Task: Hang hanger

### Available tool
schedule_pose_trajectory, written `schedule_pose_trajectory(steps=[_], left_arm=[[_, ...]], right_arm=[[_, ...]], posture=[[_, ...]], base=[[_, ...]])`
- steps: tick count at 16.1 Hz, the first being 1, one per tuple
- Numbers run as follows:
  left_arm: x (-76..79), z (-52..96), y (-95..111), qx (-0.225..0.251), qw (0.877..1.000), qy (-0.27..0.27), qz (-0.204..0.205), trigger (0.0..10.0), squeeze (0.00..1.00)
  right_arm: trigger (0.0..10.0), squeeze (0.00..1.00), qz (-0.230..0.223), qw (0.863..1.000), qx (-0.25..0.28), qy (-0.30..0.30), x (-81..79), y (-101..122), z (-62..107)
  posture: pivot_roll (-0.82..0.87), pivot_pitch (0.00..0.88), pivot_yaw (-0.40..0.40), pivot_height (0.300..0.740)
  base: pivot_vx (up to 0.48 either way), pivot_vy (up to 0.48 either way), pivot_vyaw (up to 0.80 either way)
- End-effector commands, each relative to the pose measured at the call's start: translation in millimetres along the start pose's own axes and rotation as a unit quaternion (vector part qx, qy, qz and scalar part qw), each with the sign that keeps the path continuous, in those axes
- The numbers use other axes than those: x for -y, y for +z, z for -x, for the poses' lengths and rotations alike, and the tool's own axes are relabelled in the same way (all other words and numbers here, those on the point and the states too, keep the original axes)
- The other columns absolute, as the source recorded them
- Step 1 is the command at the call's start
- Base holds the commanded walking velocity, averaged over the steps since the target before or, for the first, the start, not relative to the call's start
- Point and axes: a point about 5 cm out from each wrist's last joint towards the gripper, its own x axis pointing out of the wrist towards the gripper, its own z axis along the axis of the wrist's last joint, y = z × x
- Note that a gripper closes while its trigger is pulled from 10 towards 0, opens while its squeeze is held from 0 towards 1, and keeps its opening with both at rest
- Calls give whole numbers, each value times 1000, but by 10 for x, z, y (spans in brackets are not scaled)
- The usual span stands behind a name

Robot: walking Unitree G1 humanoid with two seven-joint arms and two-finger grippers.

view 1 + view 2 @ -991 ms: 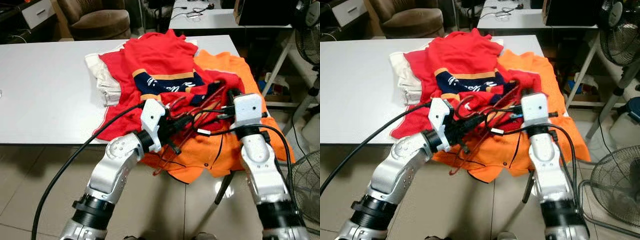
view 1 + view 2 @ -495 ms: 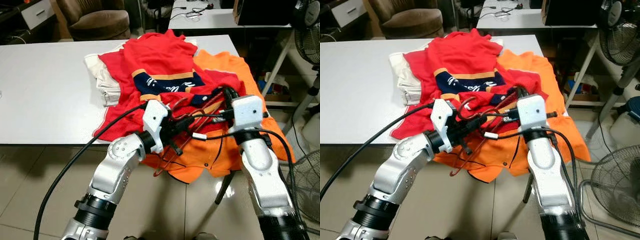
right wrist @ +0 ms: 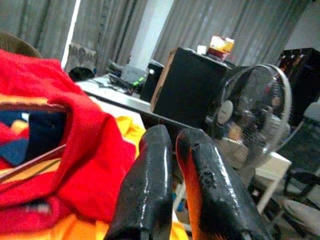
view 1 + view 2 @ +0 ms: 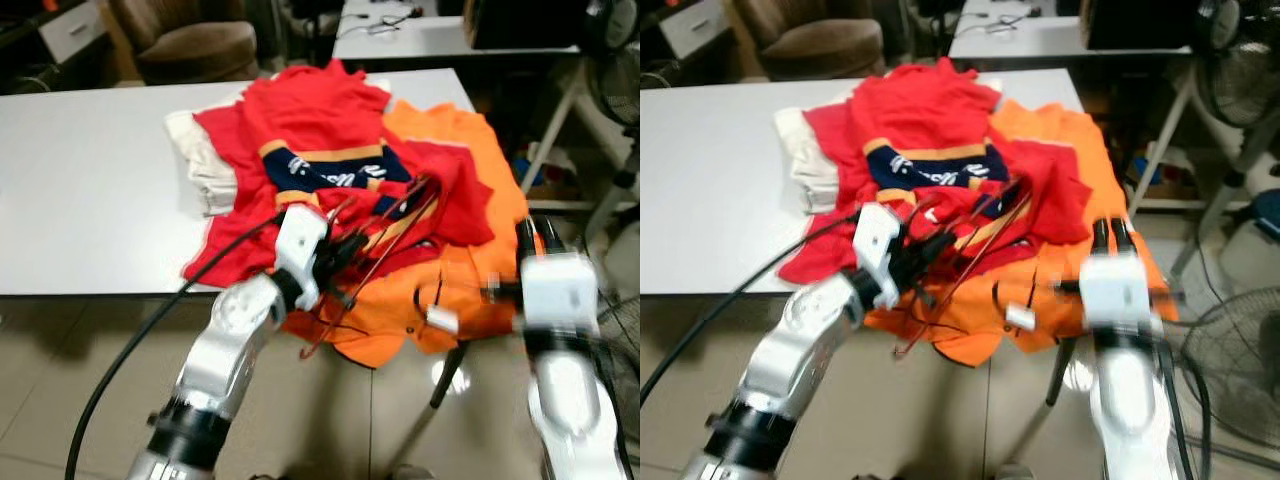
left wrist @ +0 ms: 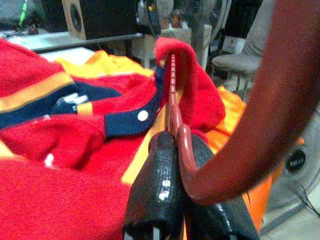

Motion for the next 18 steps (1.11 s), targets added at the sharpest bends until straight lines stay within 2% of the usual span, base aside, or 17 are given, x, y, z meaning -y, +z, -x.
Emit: schedule_pose_trajectory(steps=[1, 2, 4, 5, 6, 7, 8, 9, 10, 11, 12, 13, 14, 16, 17, 18], left_arm=[[-24, 13, 44, 5, 1000, 1, -23, 10000, 0], [-53, -9, 100, 20, 999, 2, -50, 10000, 0], [-40, -107, 223, 41, 987, -7, -152, 10000, 0], [23, -185, 247, 37, 974, -27, -224, 10000, 0], [63, -222, 255, 36, 965, -40, -256, 10000, 0], [91, -247, 261, 34, 959, -52, -276, 10000, 0], [153, -309, 272, 30, 946, -78, -314, 10000, 0], [216, -361, 268, 31, 926, -99, -363, 10000, 0], [254, -400, 240, 30, 897, -112, -427, 10000, 0], [254, -403, 236, 30, 893, -112, -436, 10000, 0], [215, -393, 230, 30, 857, -102, -504, 10000, 0], [182, -382, 246, 33, 838, -93, -537, 10000, 0], [107, -363, 289, 39, 799, -69, -596, 10000, 0], [28, -340, 310, 45, 788, -46, -612, 10000, 0], [-7, -320, 344, 55, 772, -30, -633, 10000, 0], [-24, -283, 460, 96, 736, 2, -670, 10000, 0]], right_arm=[[10000, 1000, -4, 1000, 14, -10, 14, 73, 14], [10000, 1000, -4, 1000, -14, -11, 21, -16, 101], [10000, 1000, -28, 997, -64, -15, 21, -179, 155], [10000, 1000, -47, 994, -96, -2, -29, -269, 164], [10000, 1000, -49, 993, -104, 6, -58, -289, 167], [10000, 922, -51, 993, -108, 11, -77, -290, 171], [10000, 0, -76, 990, -115, 10, -101, -284, 162], [10000, 0, -103, 987, -124, 4, -110, -298, 145], [10000, 0, -143, 980, -136, 0, -129, -301, 129], [10000, 0, -149, 979, -138, 0, -132, -300, 128], [10000, 0, -175, 975, -140, 6, -148, -290, 113], [10000, 0, -177, 974, -139, 11, -150, -281, 103], [10000, 0, -172, 975, -138, 17, -145, -268, 81], [10000, 0, -167, 976, -135, 22, -126, -258, 56], [10000, 0, -166, 977, -133, 22, -112, -256, 43], [10000, 0, -164, 977, -131, 28, -119, -242, 36]], posture=[[-311, 44, 126, 740], [-320, 45, 128, 740], [-330, 43, 135, 740], [-333, 42, 137, 740], [-336, 41, 140, 740], [-338, 41, 141, 740], [-340, 45, 145, 740], [-343, 47, 146, 740], [-349, 49, 149, 740], [-349, 49, 149, 740], [-352, 52, 153, 740], [-351, 55, 153, 740], [-349, 58, 154, 740], [-345, 63, 155, 740], [-341, 64, 153, 740], [-337, 67, 151, 740]], base=[[0, 0, 0], [0, 0, 0], [0, 0, 0], [0, 0, 0], [0, 0, 0], [0, 0, 0], [0, 0, 0], [0, 0, 0], [0, 0, 0], [0, 0, 0], [0, 0, 0], [0, 0, 0], [0, 0, 0], [0, 0, 0], [0, 0, 0], [0, 0, 0]])
